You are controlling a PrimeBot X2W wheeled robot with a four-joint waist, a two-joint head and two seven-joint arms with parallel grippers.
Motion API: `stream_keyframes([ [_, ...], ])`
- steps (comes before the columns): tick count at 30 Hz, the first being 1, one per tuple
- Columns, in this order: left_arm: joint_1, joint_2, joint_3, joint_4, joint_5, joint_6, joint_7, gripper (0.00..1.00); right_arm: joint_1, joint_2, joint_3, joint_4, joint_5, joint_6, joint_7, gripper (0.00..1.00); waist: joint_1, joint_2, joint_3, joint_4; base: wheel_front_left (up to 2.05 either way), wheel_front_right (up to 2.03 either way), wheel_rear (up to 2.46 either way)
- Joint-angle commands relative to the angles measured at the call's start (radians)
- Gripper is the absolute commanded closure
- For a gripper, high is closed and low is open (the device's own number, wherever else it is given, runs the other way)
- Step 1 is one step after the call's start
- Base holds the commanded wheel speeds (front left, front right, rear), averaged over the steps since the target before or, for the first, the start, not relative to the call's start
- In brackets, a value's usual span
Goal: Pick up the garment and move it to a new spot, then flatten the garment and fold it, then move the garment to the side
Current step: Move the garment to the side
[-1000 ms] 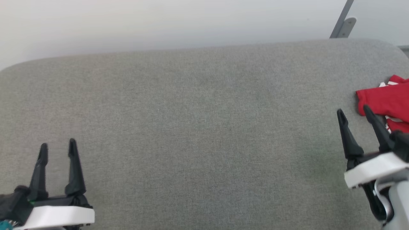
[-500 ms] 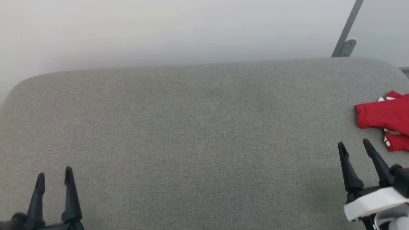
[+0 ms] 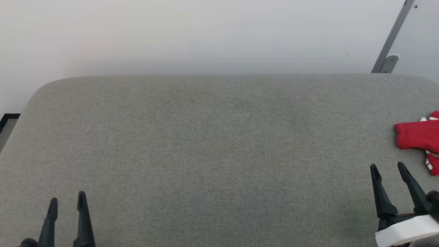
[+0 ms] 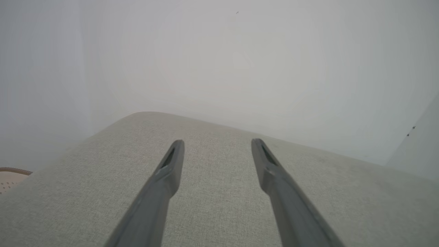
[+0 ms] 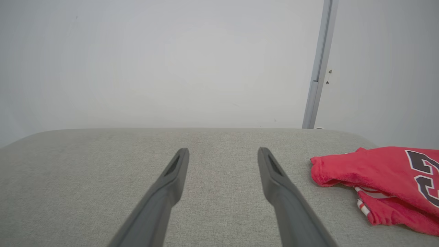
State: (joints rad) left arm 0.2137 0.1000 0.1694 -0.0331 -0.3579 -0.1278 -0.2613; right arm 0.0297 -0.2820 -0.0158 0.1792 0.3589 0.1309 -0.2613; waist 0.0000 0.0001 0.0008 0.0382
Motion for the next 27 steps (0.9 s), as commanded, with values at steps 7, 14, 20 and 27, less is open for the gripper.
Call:
stream_keyframes([
  [7, 0.017, 0.018, -0.051, 0.015, -0.023, -0.004, -0.005, 0.0, 0.022, 0.011, -0.012, -0.011, -0.007, 0.0, -0.004, 0.0, 0.0, -0.0001, -0.014, 0.029, 0.0, 0.0, 0.0],
  [14, 0.011, 0.036, -0.099, 0.028, -0.037, -0.004, -0.005, 0.0, 0.032, 0.01, -0.009, -0.009, 0.006, 0.0, -0.004, 0.0, 0.0, -0.0001, -0.024, 0.044, 0.0, 0.0, 0.0],
  [20, -0.001, 0.051, -0.142, 0.044, -0.04, -0.004, -0.005, 0.0, 0.04, 0.015, -0.002, -0.003, 0.014, 0.0, -0.004, 0.0, 0.0, -0.0001, -0.028, 0.05, 0.0, 0.0, 0.0],
  [27, -0.019, 0.058, -0.168, 0.059, -0.045, -0.004, -0.005, 0.0, 0.045, 0.018, 0.0, 0.001, 0.018, 0.0, -0.004, 0.0, 0.0, -0.0001, -0.032, 0.052, 0.0, 0.0, 0.0],
])
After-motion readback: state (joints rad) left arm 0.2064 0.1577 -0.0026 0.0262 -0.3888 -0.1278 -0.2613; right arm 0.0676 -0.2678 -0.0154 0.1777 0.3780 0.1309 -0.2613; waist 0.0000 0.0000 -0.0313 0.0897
